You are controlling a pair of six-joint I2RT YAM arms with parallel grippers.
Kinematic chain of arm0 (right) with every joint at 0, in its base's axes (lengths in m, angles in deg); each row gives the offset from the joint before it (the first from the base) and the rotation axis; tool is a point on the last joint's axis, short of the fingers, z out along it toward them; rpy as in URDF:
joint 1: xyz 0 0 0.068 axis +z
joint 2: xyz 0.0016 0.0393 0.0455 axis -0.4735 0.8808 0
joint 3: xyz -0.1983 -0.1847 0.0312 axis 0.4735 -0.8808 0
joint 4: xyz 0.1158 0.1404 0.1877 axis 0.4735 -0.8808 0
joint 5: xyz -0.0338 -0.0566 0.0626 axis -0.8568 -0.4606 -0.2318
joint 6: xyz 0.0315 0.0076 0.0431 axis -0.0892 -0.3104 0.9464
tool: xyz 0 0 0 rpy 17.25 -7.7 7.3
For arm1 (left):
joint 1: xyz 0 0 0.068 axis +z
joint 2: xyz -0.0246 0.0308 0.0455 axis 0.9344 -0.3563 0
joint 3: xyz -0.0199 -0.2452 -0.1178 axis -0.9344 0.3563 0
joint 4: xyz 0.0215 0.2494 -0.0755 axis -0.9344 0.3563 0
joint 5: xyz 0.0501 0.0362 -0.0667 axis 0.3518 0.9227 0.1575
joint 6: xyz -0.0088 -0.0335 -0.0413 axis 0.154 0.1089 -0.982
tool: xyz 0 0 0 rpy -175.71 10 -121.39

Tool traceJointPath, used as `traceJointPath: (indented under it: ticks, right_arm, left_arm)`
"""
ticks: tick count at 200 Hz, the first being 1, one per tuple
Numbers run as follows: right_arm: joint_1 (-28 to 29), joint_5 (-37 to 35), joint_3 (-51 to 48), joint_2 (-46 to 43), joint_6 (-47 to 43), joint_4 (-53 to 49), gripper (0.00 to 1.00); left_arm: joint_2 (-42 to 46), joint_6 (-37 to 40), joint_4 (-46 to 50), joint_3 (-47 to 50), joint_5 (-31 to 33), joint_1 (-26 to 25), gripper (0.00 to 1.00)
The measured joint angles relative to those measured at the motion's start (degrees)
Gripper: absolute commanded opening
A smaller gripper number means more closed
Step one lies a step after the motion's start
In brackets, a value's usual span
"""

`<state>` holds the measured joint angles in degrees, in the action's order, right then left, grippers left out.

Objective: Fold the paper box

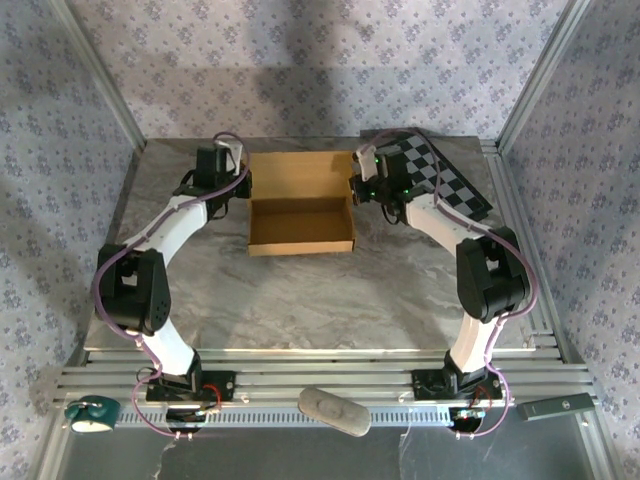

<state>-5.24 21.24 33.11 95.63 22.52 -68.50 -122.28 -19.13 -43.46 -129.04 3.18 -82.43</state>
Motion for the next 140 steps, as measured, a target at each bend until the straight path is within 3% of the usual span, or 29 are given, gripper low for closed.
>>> traceJointPath:
  ticks: [51,140]
  right_arm:
    - [5.7,-10.2,-6.1,-2.3,7.8,8.2,0.00]
    - [7.9,-13.9,-19.1,-6.8,16.3,22.8,0.00]
  left_arm:
    - [3.0,-10.4,-5.4,5.2,7.2,-1.4,0.07]
    - [13.2,-19.1,-25.7,26.1,11.1,-5.1,0.09]
